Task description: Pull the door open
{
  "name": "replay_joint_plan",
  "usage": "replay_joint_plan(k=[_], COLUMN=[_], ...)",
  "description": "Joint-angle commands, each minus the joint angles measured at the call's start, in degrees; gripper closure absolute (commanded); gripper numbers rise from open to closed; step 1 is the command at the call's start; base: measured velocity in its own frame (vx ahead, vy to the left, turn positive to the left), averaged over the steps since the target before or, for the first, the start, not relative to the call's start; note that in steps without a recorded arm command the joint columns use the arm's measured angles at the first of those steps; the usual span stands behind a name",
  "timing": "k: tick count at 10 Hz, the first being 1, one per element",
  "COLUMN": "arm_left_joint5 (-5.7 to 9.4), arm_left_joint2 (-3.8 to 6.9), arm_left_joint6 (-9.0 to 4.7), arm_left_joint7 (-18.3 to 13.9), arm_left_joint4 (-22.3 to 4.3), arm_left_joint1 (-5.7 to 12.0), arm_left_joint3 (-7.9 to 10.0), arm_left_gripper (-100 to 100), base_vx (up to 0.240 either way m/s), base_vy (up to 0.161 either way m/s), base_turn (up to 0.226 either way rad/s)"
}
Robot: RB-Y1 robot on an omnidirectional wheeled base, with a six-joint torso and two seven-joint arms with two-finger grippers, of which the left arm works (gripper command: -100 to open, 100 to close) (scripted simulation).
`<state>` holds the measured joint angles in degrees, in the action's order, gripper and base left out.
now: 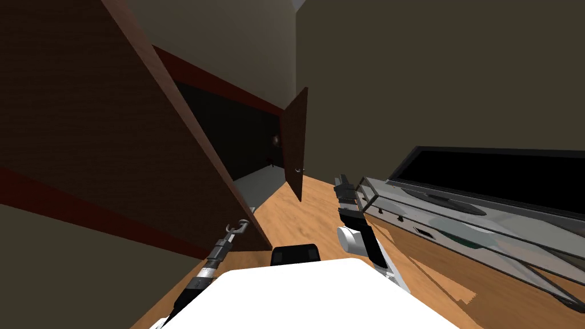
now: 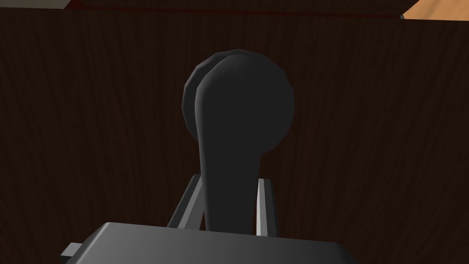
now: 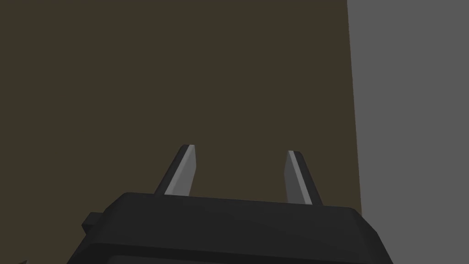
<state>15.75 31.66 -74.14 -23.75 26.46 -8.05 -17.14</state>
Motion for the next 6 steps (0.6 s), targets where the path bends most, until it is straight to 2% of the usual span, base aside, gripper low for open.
replay_joint_plan(k=[1, 3, 4, 5, 6], arm_left_joint5=[-0.07, 0.03, 0.09, -1.19, -1.81], arm_left_joint2=[-0.19, -0.06, 0.13, -0.49, -0.79], arm_left_joint6=[-1.78, -2.58, -1.75, -0.77, -0.24], arm_left_joint7=[-0.3, -0.5, -0.3, -0.4, -0.4], arm_left_joint4=[-1.0, -1.3, -0.9, -0.7, -0.6], arm_left_joint1=[-0.16, -0.54, -0.60, 0.00, 0.32], arm_left_joint3=[-0.74, -1.05, -0.83, 0.22, 0.76], arm_left_gripper=[100, 100, 100, 100, 100], base_vx=[-0.219, -0.142, -0.051, -0.133, -0.192], base_vy=[0.106, 0.044, 0.017, 0.027, 0.035], base_turn=[-0.206, -0.090, -0.004, -0.077, -0.145])
